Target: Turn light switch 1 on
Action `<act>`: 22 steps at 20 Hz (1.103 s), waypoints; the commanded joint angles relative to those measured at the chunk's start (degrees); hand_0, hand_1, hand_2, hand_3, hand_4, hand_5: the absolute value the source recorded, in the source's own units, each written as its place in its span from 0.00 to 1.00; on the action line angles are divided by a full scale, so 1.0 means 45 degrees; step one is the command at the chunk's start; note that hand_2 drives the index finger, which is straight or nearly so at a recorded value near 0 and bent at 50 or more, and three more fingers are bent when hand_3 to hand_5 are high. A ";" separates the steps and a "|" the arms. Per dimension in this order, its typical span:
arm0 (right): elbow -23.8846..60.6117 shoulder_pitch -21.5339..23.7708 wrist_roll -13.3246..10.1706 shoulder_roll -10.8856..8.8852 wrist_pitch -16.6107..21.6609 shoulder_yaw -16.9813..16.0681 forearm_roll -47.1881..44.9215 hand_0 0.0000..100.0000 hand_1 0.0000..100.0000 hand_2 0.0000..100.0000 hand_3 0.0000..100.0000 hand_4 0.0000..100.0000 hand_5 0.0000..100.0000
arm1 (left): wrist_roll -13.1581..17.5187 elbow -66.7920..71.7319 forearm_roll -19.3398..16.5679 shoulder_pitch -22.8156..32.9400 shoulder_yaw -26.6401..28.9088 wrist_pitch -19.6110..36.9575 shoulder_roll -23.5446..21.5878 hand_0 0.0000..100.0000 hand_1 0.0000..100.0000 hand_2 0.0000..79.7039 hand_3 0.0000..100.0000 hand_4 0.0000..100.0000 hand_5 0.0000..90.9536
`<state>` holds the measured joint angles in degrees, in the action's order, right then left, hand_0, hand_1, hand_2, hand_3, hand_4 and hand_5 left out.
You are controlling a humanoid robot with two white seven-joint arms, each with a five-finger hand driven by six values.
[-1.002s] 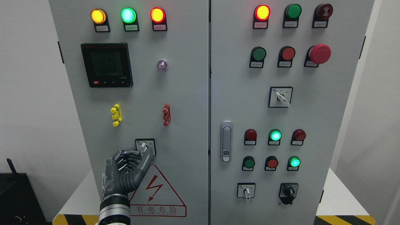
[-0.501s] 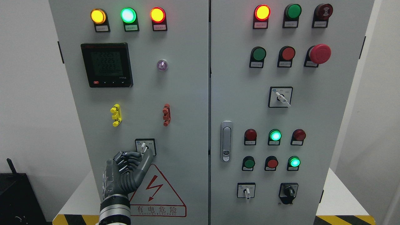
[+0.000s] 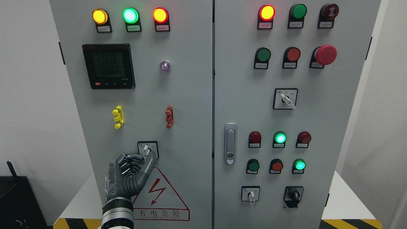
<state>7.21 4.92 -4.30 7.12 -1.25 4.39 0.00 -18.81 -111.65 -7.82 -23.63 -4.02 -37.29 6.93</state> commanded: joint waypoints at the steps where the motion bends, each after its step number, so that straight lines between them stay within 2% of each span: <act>1: 0.0000 0.0000 -0.0001 0.0000 0.0004 0.0000 -0.0313 0.00 0.00 0.00 0.00 0.00 0.00 | -0.0001 0.0005 -0.0020 -0.0100 -0.0005 -0.0150 0.0061 0.10 0.67 0.73 0.83 0.89 0.95; 22: 0.0000 0.0000 -0.0001 0.0000 0.0004 0.0000 -0.0313 0.00 0.00 0.00 0.00 0.00 0.00 | -0.0059 -0.0034 -0.0177 -0.0197 -0.0005 -0.0522 0.0081 0.15 0.67 0.76 0.85 0.91 0.96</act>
<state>7.21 4.92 -4.30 7.12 -1.25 4.39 0.00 -19.09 -111.76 -8.53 -24.26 -4.04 -39.56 7.21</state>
